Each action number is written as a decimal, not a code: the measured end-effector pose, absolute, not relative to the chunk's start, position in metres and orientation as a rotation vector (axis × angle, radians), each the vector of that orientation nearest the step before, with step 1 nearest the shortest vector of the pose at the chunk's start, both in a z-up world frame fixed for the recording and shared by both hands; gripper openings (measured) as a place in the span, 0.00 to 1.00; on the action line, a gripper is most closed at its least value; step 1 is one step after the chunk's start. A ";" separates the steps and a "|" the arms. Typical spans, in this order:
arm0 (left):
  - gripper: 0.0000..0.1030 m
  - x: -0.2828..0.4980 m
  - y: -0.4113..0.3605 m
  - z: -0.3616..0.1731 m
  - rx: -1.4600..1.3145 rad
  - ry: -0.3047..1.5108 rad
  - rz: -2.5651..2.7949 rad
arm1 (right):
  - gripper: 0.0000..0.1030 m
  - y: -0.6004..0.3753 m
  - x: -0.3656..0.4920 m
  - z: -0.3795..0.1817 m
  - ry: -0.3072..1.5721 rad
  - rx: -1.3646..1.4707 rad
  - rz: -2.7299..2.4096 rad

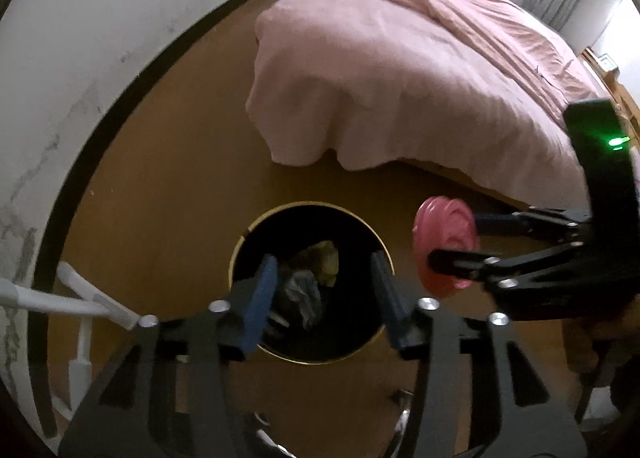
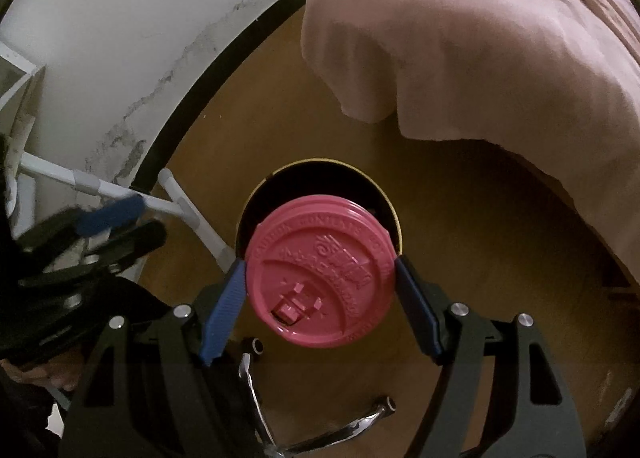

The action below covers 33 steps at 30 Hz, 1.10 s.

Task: Collect trash
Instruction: 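Carry the lid and ring to the black bin and release both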

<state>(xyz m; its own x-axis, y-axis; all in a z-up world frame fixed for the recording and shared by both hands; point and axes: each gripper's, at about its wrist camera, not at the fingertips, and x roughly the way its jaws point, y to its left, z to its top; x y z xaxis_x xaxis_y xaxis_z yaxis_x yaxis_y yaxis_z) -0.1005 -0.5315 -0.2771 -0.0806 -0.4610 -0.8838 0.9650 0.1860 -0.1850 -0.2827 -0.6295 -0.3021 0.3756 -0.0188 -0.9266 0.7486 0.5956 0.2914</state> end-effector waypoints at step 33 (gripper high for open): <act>0.89 0.027 -0.177 -0.023 0.321 0.662 -0.766 | 0.82 -0.434 -0.114 -0.055 0.797 0.343 -0.158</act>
<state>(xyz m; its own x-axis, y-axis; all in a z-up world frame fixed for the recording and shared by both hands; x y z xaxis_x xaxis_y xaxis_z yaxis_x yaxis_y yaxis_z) 0.0271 -0.1771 -0.0232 0.5334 -0.5334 -0.6565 0.7268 0.6861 0.0331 -0.1136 -0.4338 -0.0547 0.6908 -0.0100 -0.7229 0.2662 0.9332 0.2415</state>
